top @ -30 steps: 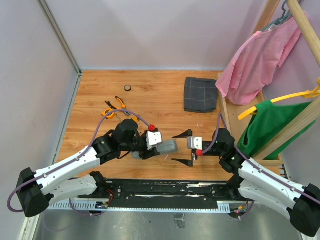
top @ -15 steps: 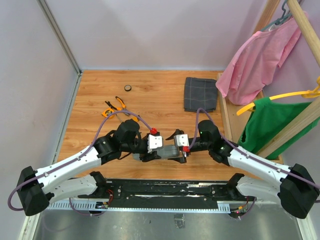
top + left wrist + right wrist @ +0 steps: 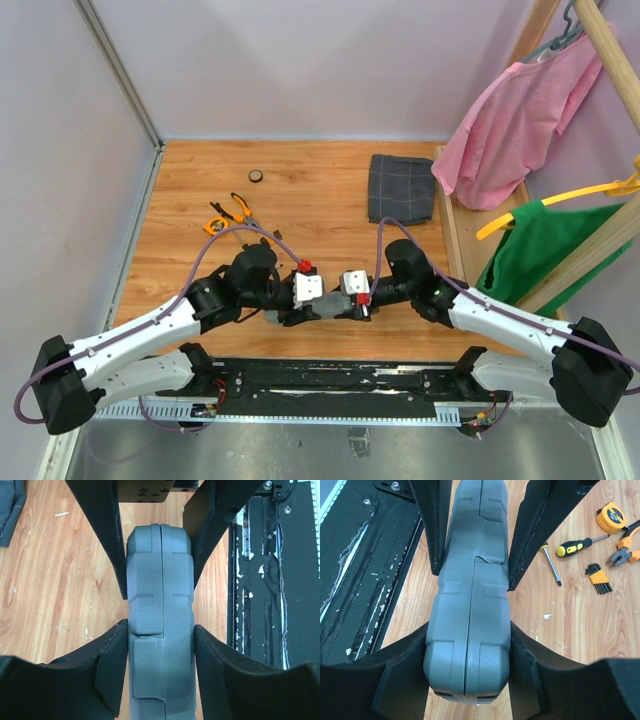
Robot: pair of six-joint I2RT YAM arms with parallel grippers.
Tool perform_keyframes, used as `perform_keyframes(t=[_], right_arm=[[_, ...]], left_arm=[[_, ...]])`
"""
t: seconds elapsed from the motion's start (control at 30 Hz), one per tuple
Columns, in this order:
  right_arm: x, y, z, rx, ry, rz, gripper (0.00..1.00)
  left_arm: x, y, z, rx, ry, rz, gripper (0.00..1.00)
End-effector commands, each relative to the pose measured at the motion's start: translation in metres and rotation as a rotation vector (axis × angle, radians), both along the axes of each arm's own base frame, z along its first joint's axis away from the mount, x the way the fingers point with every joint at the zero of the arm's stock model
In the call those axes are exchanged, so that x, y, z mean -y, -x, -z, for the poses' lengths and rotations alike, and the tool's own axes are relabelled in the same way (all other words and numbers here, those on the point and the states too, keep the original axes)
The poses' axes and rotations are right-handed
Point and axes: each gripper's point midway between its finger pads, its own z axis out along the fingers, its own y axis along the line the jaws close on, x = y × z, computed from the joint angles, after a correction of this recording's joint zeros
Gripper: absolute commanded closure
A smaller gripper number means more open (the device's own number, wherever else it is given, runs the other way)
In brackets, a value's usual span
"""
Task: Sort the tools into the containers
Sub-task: Open the storage box at the center of the board.
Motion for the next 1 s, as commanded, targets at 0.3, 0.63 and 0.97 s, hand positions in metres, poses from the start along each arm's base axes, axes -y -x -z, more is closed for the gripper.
perform_keyframes(t=[0.3, 0.63, 0.97], right_arm=[[0.004, 0.017, -0.030, -0.006, -0.068, -0.010, 0.75], [0.020, 0.028, -0.052, -0.022, -0.148, 0.040, 0.89], [0.037, 0.041, -0.072, -0.005, -0.205, 0.058, 0.90]], left_arm=[[-0.001, -0.005, -0.029, 0.085, 0.133, -0.061, 0.39], [-0.013, 0.007, -0.038, 0.097, 0.185, -0.059, 0.35], [-0.014, 0.013, -0.042, 0.096, 0.198, -0.039, 0.35]])
